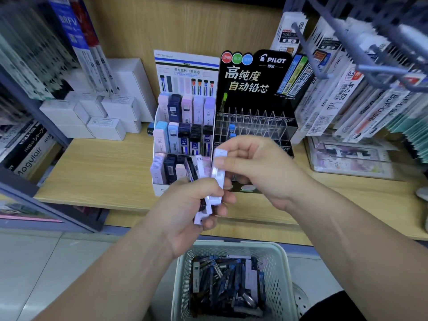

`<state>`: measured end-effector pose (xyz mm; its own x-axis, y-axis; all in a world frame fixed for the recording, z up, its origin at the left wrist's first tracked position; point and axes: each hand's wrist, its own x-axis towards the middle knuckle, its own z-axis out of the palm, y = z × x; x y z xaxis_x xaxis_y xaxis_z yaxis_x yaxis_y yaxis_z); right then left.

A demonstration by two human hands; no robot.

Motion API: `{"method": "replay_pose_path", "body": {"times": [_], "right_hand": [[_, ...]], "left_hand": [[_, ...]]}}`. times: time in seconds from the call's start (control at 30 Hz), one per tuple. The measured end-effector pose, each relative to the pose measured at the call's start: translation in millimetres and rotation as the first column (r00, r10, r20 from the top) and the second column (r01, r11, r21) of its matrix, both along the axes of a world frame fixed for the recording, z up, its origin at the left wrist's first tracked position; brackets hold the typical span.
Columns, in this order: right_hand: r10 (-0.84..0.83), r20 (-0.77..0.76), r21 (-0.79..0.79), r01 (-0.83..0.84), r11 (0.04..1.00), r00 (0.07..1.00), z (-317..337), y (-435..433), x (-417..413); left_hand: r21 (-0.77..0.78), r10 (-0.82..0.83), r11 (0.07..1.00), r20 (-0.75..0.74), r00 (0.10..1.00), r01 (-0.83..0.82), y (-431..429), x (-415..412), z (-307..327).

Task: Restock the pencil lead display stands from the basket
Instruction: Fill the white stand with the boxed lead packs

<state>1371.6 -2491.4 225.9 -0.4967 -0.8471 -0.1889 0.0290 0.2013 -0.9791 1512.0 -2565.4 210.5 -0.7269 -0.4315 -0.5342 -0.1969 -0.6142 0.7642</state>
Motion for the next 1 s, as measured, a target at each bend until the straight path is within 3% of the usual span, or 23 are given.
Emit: {"method": "replay_pose_path", "body": {"times": [0.1,0.23,0.33,0.47,0.57,0.83,0.93,1.0], "right_hand": [[-0.114,0.075,-0.024,0.116,0.993,0.991,5,6,-9],[-0.112,0.144,-0.057,0.121,0.991,0.983,5,13,-14],[-0.064,0.1,-0.068,0.071,0.995,0.993,1,17,-13],[-0.024,-0.074,-0.09,0.017,0.996,0.997,-1,17,-9],[0.036,-0.093,-0.122,-0.047,0.991,0.995,-1,16,-6],[0.184,-0.001,-0.061,-0.184,0.981,0.983,-5,8,10],[0.162,0.1,-0.07,-0.155,0.985,0.982,-3,5,11],[0.175,0.073,-0.084,-0.169,0.982,0.982,-3,5,11]], "left_hand": [[0.02,0.105,0.994,0.003,0.994,-0.105,1,1,2],[0.109,0.235,0.967,-0.049,0.971,-0.229,-2,1,4],[0.15,0.29,0.949,-0.082,0.954,-0.276,-6,2,5],[0.152,0.345,0.931,-0.078,0.935,-0.331,-11,3,1],[0.147,0.394,0.914,-0.103,0.913,-0.378,-15,3,-2],[-0.076,0.275,0.953,-0.183,0.944,-0.293,-12,6,-3],[-0.16,0.25,0.945,-0.204,0.947,-0.284,-13,7,0],[-0.181,0.233,0.946,-0.197,0.952,-0.269,-14,10,1]]}}
